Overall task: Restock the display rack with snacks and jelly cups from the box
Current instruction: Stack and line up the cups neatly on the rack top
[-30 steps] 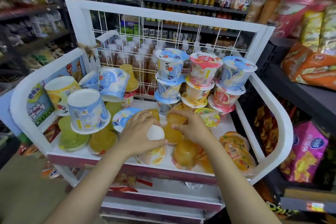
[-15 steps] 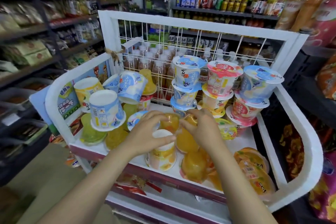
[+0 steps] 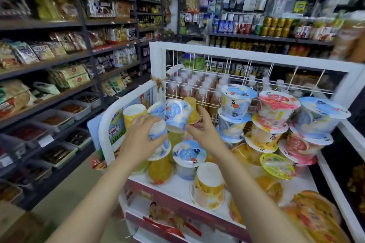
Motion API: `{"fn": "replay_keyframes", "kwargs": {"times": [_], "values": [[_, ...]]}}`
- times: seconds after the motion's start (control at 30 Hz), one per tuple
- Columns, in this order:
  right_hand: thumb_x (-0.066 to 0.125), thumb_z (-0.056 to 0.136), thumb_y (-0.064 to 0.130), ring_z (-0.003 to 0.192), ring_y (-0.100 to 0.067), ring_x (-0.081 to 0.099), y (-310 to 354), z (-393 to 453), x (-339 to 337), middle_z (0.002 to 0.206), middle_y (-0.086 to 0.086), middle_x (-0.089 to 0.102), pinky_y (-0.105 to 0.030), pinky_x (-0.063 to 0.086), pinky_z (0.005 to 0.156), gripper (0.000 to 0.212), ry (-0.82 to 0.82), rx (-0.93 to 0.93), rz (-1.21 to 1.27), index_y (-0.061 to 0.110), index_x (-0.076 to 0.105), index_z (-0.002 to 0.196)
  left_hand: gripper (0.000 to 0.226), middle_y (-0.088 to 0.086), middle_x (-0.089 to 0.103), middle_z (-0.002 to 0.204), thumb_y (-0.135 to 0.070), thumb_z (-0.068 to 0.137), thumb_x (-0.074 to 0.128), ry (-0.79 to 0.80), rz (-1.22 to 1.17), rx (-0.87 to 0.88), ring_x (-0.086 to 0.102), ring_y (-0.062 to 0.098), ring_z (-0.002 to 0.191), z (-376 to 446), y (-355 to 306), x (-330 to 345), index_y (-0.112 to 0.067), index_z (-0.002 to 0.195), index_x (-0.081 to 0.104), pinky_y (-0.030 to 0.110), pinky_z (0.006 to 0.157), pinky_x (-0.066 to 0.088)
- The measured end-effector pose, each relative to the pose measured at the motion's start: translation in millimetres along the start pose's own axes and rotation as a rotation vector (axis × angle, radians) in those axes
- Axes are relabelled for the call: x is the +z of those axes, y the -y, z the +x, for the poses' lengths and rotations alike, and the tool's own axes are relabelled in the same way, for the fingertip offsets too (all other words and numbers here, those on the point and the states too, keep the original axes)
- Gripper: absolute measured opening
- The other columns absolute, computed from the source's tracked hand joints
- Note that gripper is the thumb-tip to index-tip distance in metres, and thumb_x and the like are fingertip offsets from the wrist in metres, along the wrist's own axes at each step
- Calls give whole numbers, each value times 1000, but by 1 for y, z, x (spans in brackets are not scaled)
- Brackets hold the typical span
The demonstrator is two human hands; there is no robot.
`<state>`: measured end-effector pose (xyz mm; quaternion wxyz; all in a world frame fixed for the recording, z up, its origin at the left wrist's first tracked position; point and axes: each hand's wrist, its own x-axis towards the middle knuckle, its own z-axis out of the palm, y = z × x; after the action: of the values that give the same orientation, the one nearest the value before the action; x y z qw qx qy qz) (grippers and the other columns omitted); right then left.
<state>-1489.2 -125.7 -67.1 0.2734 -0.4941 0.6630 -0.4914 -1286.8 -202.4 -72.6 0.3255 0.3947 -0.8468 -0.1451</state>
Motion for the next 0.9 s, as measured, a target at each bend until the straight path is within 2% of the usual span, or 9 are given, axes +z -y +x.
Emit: {"fn": "replay_keyframes", "kwargs": {"times": [0.07, 0.13, 0.27, 0.37, 0.43, 0.53, 0.67, 0.8, 0.9], "values": [[72, 87, 41, 114, -24, 62, 2, 16, 12, 140, -8, 53, -47, 55, 93, 83, -36, 87, 145, 47, 19, 150, 52, -3, 51, 132, -48, 83, 74, -15, -12, 28, 38, 19, 127, 7, 10, -2, -25, 127, 59, 34, 103, 32], [76, 74, 57, 124, -24, 57, 4, 32, 23, 151, 1, 42, -49, 53, 98, 94, -50, 154, 234, 51, 20, 149, 61, -7, 51, 123, -67, 75, 65, -15, -12, 69, 42, 17, 120, 15, 18, -1, -28, 122, 64, 30, 99, 32], [79, 76, 54, 122, -25, 57, 3, 50, 45, 145, 4, 45, -51, 55, 94, 88, -126, 215, 294, 45, 25, 145, 72, -8, 52, 125, -72, 70, 54, 0, -158, 122, 44, 13, 121, 21, 29, 8, -21, 119, 69, 21, 100, 24], [84, 57, 64, 112, -26, 63, 0, 59, 59, 133, -2, 55, -51, 56, 91, 109, -204, 246, 334, 37, 23, 144, 68, -5, 57, 129, -64, 72, 62, -30, -250, 154, 36, -4, 116, 19, 31, 11, -17, 119, 69, 18, 101, 25], [84, 48, 66, 111, -25, 63, 0, 63, 66, 131, -4, 55, -50, 55, 93, 118, -256, 258, 343, 35, 21, 143, 62, -4, 59, 125, -60, 72, 66, -44, -283, 155, 38, -5, 114, 21, 34, 15, -17, 117, 70, 19, 101, 29], [87, 64, 50, 106, -20, 64, 4, 61, 66, 125, -4, 57, -44, 56, 92, 99, -324, 232, 307, 28, 23, 137, 61, -5, 60, 121, -64, 73, 59, -23, -272, 164, 49, 10, 116, 25, 37, 18, -22, 116, 69, 23, 98, 33], [84, 77, 31, 95, -6, 62, 11, 26, 43, 114, 3, 56, -21, 52, 70, 77, -430, 111, 185, 27, 29, 130, 52, -5, 60, 115, -60, 75, 61, -85, -286, 215, 53, 17, 110, 24, 38, 19, -23, 110, 69, 33, 95, 42], [86, 74, 23, 88, -6, 70, -2, -19, 17, 116, -3, 60, -30, 60, 74, 75, -479, 41, 119, 32, 35, 128, 55, 2, 60, 119, -60, 77, 62, -108, -326, 189, 54, 22, 111, 21, 38, 25, -18, 113, 67, 40, 93, 47], [86, 73, 20, 87, -3, 69, -12, -44, 5, 114, -3, 59, -24, 58, 70, 78, -496, 55, 88, 28, 34, 130, 61, 4, 55, 125, -57, 75, 69, -143, -340, 123, 49, 20, 117, 15, 32, 26, -17, 121, 62, 32, 90, 44]]}}
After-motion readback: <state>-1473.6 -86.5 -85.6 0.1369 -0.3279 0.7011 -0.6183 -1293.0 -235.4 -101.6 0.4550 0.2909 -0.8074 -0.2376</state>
